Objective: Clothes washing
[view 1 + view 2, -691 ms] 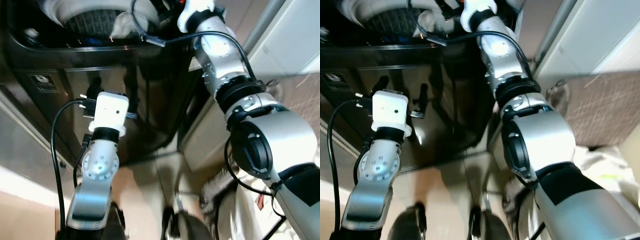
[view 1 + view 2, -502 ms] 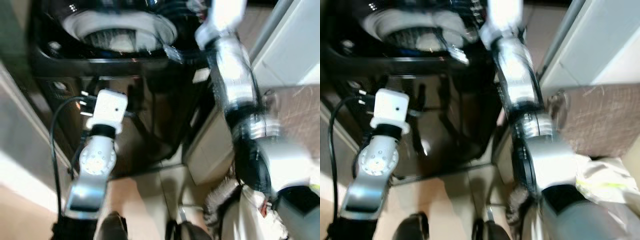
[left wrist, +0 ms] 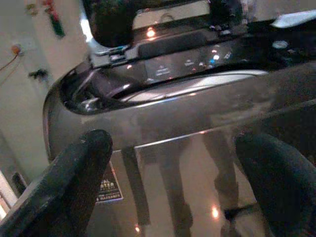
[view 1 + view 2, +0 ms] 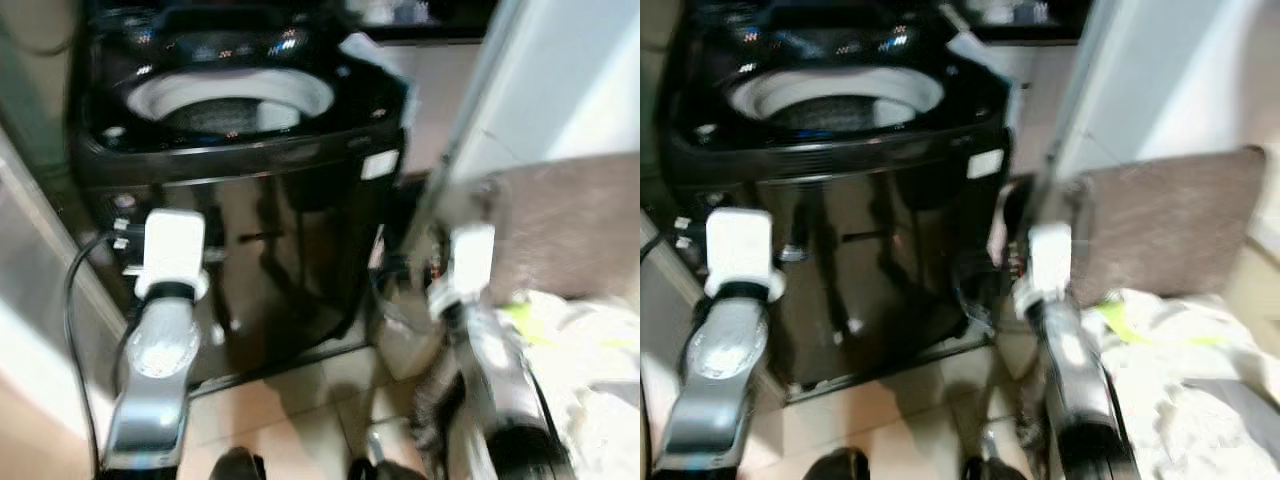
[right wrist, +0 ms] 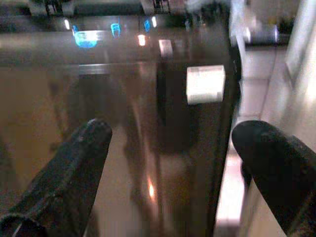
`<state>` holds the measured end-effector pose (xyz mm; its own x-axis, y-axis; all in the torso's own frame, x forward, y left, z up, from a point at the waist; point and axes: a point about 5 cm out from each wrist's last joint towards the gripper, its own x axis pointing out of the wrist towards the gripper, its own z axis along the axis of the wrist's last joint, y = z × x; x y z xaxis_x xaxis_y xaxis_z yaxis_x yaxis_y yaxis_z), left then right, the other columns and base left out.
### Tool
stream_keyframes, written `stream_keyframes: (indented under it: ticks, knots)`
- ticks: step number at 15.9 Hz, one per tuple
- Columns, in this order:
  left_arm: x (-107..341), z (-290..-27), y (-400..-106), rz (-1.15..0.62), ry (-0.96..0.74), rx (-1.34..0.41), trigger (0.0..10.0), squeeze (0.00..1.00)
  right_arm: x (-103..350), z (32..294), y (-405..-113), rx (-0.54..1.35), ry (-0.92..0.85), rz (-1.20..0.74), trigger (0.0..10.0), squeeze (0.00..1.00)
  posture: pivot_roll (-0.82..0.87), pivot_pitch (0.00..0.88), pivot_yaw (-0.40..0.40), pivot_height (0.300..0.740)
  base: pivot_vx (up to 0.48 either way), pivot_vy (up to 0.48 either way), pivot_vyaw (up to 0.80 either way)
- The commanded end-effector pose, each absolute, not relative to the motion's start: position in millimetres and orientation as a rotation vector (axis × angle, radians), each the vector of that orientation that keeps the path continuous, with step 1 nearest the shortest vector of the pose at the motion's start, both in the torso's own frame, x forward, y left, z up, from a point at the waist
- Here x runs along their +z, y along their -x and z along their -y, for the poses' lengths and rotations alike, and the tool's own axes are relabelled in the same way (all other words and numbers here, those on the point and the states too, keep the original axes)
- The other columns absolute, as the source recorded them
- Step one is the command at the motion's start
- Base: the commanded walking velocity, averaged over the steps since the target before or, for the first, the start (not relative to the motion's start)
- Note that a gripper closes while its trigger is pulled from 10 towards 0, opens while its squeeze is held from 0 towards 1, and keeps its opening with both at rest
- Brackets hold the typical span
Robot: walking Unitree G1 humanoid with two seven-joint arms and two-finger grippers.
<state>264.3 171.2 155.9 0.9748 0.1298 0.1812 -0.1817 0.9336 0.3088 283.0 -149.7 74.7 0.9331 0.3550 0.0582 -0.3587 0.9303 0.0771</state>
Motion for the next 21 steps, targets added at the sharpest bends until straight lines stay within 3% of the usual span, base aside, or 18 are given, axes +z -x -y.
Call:
stream_keyframes:
  ticks: [1, 4, 10, 14, 21]
  knots:
    - [160, -162, -259, 0.178, -0.335, 0.136, 10.0, 0.00, 86, 146, -288, 0.417, -0.068, 0.064, 10.0, 0.00, 0.01, 0.008, -0.030, 0.740, 0.000, 0.000, 0.00]
    - [149, -156, -254, 0.138, -0.319, 0.127, 10.0, 0.00, 82, 144, -290, 0.420, -0.006, 0.011, 10.0, 0.00, 0.03, 0.012, -0.051, 0.740, 0.000, 0.000, 0.00]
    - [154, -155, -262, 0.171, -0.313, 0.127, 10.0, 0.00, 122, 118, -311, 0.490, 0.124, 0.150, 10.0, 0.00, 0.04, 0.001, -0.059, 0.740, 0.000, 0.000, 0.00]
    - [152, -152, -267, 0.188, -0.290, 0.046, 10.0, 0.00, 122, 120, -308, 0.462, 0.152, 0.173, 10.0, 0.00, 0.02, 0.006, -0.047, 0.740, 0.000, 0.000, -0.69]
    - [159, -134, -280, 0.247, -0.323, -0.118, 10.0, 0.00, 124, 156, -311, 0.166, 0.143, 0.164, 10.0, 0.00, -0.03, 0.012, 0.005, 0.740, 0.000, 0.000, -0.69]
